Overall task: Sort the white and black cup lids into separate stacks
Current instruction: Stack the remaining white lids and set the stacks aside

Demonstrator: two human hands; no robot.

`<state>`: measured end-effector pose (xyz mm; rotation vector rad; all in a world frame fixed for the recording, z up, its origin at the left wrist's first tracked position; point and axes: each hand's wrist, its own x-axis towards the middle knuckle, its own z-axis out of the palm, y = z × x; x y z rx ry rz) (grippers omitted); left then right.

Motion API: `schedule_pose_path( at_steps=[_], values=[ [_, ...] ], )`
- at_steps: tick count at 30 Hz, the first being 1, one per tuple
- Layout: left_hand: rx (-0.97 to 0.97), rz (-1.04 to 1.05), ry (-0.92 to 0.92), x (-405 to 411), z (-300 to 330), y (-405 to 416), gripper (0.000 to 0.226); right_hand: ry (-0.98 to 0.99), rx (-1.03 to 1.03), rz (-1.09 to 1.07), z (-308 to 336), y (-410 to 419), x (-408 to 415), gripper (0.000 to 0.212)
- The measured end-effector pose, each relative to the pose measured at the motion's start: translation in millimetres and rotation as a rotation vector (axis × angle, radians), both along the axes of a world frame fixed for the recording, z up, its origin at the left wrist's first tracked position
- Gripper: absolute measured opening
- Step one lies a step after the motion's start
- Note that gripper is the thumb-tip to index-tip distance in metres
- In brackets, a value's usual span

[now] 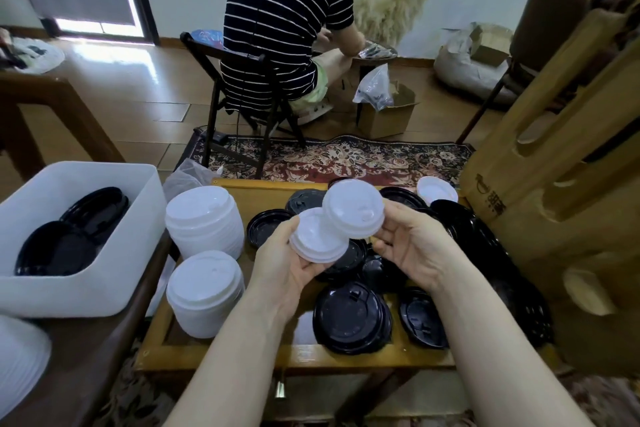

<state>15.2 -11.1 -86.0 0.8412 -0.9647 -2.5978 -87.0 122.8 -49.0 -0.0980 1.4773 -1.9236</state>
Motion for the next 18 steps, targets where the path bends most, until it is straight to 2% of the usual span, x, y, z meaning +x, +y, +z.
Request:
schedule_pose_path(
  at_steps=[7,9,14,16,18],
  values=[
    [-0.079,-0.159,0.027,3,-4,6,0.034,0.21,0.255,-0.004,-17,0,-4,0.019],
    [-0.072,-0.138,0.033,1,-6,7,0.035,0.186,0.223,-0.053,-19,0,-5,0.022],
    [-0.019,-0.069,0.076,-2,-4,8,0.034,-0.011,-0.041,-0.169,-17,3,-8,0.031],
    [-0.056,-0.054,0.085,-3,-3,9,0.034,0.074,-0.017,-0.102,-15,8,-5,0.04],
    [-0.105,-0.04,0.089,-3,-3,9,0.036,0.25,0.1,0.027,-13,10,0,0.05]
  ],
)
